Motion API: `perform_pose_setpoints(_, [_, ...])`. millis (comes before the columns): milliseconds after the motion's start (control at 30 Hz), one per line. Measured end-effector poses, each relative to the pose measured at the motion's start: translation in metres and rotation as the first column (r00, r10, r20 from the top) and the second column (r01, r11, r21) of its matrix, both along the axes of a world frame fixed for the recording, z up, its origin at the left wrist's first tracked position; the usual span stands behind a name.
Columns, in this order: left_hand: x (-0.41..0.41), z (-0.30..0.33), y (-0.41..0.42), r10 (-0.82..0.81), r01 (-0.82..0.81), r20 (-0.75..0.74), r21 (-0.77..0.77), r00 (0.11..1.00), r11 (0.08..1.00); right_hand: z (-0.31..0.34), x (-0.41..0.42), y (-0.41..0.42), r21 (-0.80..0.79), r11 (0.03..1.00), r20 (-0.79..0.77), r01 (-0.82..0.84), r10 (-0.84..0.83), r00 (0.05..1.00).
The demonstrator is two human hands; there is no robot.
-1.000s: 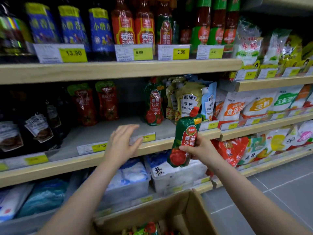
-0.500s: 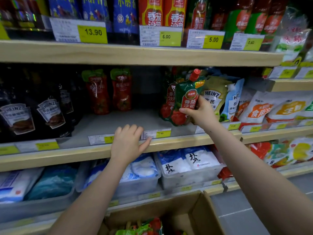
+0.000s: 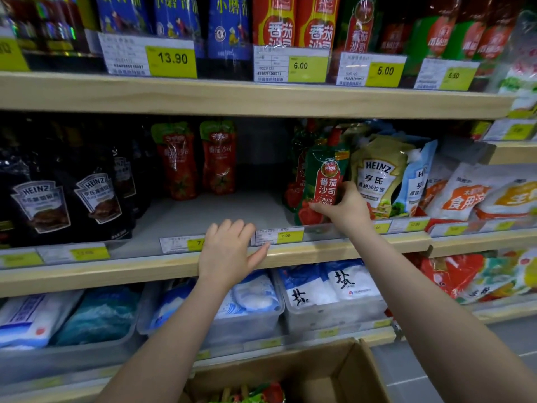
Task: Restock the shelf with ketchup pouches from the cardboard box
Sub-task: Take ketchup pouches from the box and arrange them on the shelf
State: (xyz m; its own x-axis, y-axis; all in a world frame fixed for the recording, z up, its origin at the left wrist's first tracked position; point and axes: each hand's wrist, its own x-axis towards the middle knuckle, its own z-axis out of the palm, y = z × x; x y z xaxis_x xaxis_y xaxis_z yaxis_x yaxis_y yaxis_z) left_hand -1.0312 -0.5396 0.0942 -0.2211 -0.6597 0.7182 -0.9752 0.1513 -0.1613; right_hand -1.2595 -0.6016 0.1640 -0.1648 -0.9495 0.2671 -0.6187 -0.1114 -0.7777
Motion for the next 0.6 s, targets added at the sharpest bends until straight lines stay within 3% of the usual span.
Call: perform_pose_setpoints(600, [0.0, -0.002, 0.0, -0.015, 0.015, -0.029, 0.002, 0.999, 1.0, -0.002, 0.035, -0.043, 0.062, 0.997, 0.031, 0.044, -0.046, 0.998])
